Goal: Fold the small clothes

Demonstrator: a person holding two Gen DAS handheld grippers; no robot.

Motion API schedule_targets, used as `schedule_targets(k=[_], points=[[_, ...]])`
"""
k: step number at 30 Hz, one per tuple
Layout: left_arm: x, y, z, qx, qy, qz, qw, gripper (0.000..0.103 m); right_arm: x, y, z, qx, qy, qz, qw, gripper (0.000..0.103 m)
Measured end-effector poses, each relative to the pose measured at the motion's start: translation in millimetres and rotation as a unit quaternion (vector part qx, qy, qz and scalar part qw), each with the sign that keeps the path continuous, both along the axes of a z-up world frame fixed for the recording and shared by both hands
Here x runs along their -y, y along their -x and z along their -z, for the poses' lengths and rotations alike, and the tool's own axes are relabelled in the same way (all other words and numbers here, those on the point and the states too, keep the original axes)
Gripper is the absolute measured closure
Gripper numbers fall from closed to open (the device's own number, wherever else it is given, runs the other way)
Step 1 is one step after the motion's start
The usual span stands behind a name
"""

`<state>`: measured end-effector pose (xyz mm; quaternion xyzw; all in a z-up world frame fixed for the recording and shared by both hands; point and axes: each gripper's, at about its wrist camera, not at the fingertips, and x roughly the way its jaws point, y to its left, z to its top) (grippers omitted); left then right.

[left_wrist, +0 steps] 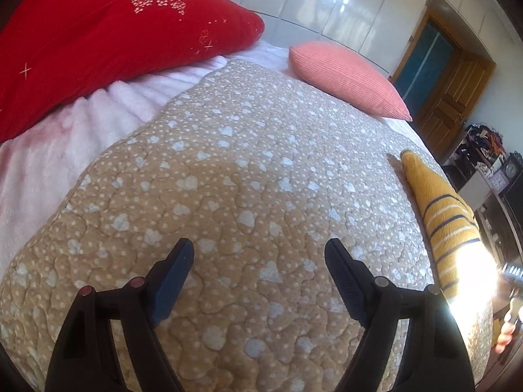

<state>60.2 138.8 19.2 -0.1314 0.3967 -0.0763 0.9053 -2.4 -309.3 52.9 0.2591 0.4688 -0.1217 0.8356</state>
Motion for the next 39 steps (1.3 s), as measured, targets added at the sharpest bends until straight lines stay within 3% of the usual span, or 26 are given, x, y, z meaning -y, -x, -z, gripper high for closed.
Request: schedule_targets(k=[2, 5, 7, 12, 14, 16, 19, 21, 24, 27, 30, 32, 34, 35, 39], points=[[6, 1, -2, 0.005, -0.002, 0.006, 1.0000, 0.022, 16, 20, 20, -0.018, 0.008, 0.017, 1.000, 0.040], [20, 1, -1, 0.008, -0.008, 0.017, 0.9998, 0.022, 29, 49, 22, 0.025, -0.026, 0.034, 0.999, 0.036], [31, 2, 0, 0.008, -0.015, 0.026, 0.9995, 0.022, 30, 57, 15, 0.036, -0.012, 0.032, 0.999, 0.036], [60, 23, -14, 0.045, -0.005, 0.085, 0.9953, 0.022, 23, 53, -9, 0.063, 0.055, 0.003, 0.996, 0.028], [75, 28, -19, 0.039, -0.001, 0.118, 0.9922, 0.022, 30, 49, -15, 0.087, 0.052, 0.011, 0.995, 0.019], [91, 31, -22, 0.026, 0.006, 0.156, 0.9873, 0.022, 44, 44, -12, 0.109, 0.026, 0.028, 0.993, 0.018], [124, 32, -30, 0.020, -0.001, 0.207, 0.9781, 0.018, 67, 28, -2, 0.124, -0.029, 0.046, 0.991, 0.018], [152, 22, -31, -0.001, 0.020, 0.245, 0.9693, 0.015, 80, 12, 5, 0.128, -0.061, 0.036, 0.989, 0.018], [204, -4, -24, -0.053, 0.079, 0.316, 0.9438, 0.013, 86, -15, 17, 0.117, -0.090, 0.009, 0.989, 0.018], [244, -40, -8, -0.089, 0.102, 0.332, 0.9335, 0.013, 87, -39, 34, 0.110, -0.137, -0.013, 0.984, 0.018], [262, -74, 14, -0.153, 0.158, 0.322, 0.9207, 0.012, 81, -58, 46, 0.116, -0.178, -0.024, 0.977, 0.019], [263, -78, 14, -0.160, 0.159, 0.312, 0.9231, 0.026, 73, -70, 50, 0.110, -0.202, -0.044, 0.972, 0.045], [257, -73, -4, -0.141, 0.145, 0.321, 0.9253, 0.045, 66, -76, 46, 0.117, -0.233, -0.045, 0.964, 0.058], [252, -72, -14, -0.133, 0.137, 0.322, 0.9272, 0.048, 60, -75, 38, 0.123, -0.229, -0.048, 0.965, 0.061], [223, -60, -57, -0.082, 0.111, 0.306, 0.9421, 0.046, 36, -69, -4, 0.170, -0.214, -0.095, 0.957, 0.062]])
